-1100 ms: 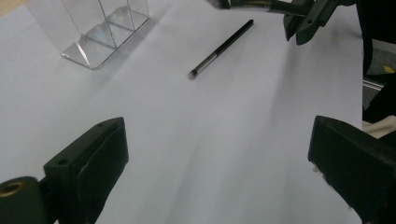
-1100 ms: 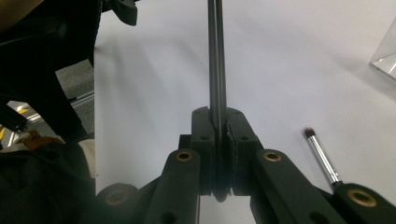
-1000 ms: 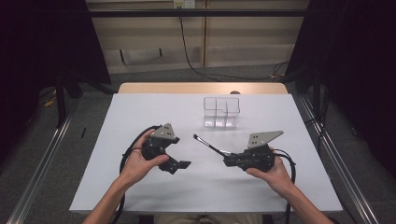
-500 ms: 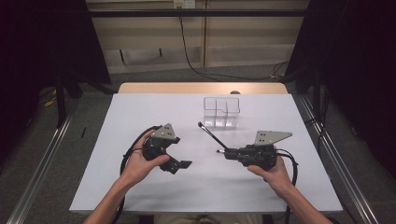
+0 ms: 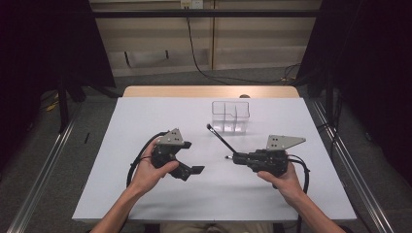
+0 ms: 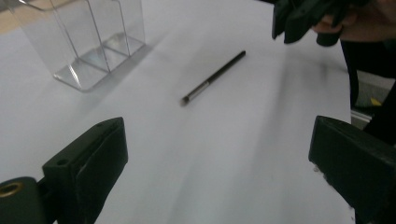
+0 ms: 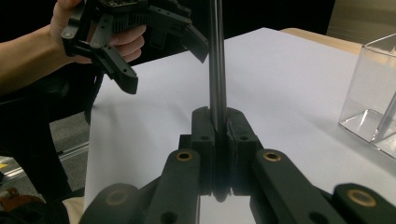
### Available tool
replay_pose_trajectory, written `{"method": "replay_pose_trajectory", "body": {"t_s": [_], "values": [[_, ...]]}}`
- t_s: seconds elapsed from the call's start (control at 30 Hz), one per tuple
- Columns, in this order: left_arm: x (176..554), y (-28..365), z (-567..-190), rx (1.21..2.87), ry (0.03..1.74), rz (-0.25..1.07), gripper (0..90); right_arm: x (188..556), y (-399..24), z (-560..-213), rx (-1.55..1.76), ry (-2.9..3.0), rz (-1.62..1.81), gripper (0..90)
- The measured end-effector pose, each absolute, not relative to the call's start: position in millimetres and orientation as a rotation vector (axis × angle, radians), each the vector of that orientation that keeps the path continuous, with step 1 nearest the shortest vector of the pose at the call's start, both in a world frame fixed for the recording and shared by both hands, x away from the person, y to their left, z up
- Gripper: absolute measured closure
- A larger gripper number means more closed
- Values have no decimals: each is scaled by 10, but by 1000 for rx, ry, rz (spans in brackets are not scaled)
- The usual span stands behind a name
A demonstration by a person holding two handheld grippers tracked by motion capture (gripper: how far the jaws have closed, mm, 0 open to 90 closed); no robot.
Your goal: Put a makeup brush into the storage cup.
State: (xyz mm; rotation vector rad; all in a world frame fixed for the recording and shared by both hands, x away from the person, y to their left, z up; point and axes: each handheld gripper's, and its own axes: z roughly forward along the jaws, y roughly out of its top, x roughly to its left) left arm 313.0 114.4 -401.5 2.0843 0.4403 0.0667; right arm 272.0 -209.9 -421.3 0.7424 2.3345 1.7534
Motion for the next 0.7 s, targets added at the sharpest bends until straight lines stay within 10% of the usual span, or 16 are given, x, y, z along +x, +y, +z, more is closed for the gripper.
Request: {"method": "replay_pose_trajectory", "body": {"t_s": [0.7], "values": [[3042,980,-3932,1909,426,91,44,2715,-2037,-4229,695,2342,1749,841]]}}
